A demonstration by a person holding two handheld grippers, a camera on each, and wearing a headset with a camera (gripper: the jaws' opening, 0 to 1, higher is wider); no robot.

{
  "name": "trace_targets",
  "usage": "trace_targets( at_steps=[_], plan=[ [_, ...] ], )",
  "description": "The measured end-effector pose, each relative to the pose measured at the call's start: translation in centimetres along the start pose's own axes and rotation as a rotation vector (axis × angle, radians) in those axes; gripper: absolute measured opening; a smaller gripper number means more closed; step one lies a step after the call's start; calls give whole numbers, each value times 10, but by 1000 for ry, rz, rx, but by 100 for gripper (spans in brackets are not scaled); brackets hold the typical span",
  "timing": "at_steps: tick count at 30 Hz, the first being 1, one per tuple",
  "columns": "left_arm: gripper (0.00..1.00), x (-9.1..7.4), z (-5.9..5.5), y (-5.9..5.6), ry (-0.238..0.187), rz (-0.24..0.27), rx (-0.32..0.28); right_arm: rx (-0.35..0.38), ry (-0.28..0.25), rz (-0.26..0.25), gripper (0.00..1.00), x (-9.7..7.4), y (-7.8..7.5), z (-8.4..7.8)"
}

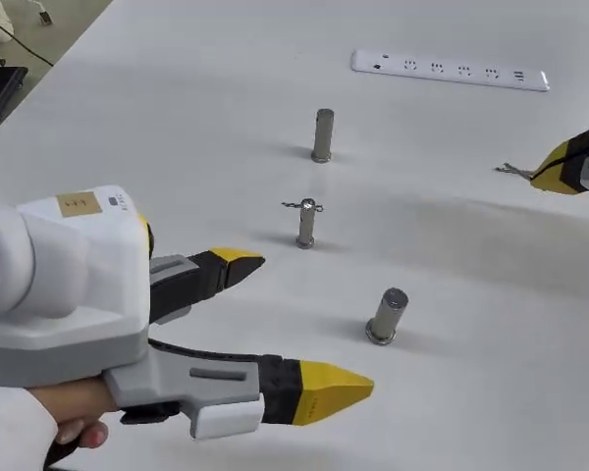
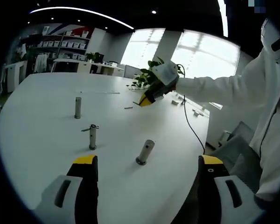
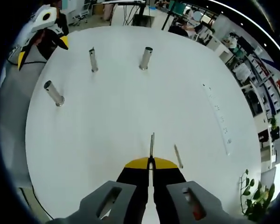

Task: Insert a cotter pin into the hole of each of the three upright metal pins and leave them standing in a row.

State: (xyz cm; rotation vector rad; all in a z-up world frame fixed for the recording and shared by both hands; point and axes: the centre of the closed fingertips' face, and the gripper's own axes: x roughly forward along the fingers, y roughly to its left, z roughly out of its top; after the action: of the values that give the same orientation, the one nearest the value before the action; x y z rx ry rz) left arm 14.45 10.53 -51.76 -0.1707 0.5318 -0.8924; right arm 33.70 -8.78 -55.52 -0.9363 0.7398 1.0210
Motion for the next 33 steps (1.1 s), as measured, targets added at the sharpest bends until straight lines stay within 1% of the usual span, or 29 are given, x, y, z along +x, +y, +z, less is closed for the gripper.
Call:
trace_targets(
  at_steps=[2,3,5,6,7,8,9,12,16,17,18,21,22,25,30,33],
  plan=[
    [86,-1,3,-1,-8,1,6,1,-32,4,0,-7,13,8],
    [86,-1,5,-1,-10,0,6,-5,-42,-6,0,-9,16,11],
    [85,-1,7,-3,-9,-10,8,-8,-57,-11,0,-12,23,15],
    [83,-1,8,-4,-6,-16,10,-5,-80,-14,0,-15,28,20],
    [82,-1,8,-5,-5,-20,12,-7,-86,-14,0,-16,30,21],
    [80,-1,9,-5,-5,-22,13,-8,-105,-25,0,-21,37,26],
    [80,0,10,-6,-7,-23,13,-10,-113,-36,0,-23,40,28],
    [78,2,15,-6,-18,-26,13,-28,-139,-61,0,-29,56,34],
    [75,7,22,-9,-25,-36,19,-42,-162,-90,0,-34,73,39],
    [74,8,23,-10,-25,-39,23,-73,-159,-98,0,-35,78,39],
    [74,10,26,-11,-28,-41,28,-80,-156,-102,0,-37,82,39],
    [69,14,31,-15,-33,-55,37,-81,-173,-115,0,-43,95,43],
    [69,17,33,-18,-35,-67,34,-78,-180,-123,0,-45,97,45],
    [68,22,36,-22,-40,-81,28,-70,-202,-149,0,-53,105,50],
    [64,34,43,-29,-36,-110,36,-101,-224,-204,0,-67,113,60],
    [59,42,51,-34,-40,-133,24,-123,-236,-224,0,-72,119,67]
  ],
)
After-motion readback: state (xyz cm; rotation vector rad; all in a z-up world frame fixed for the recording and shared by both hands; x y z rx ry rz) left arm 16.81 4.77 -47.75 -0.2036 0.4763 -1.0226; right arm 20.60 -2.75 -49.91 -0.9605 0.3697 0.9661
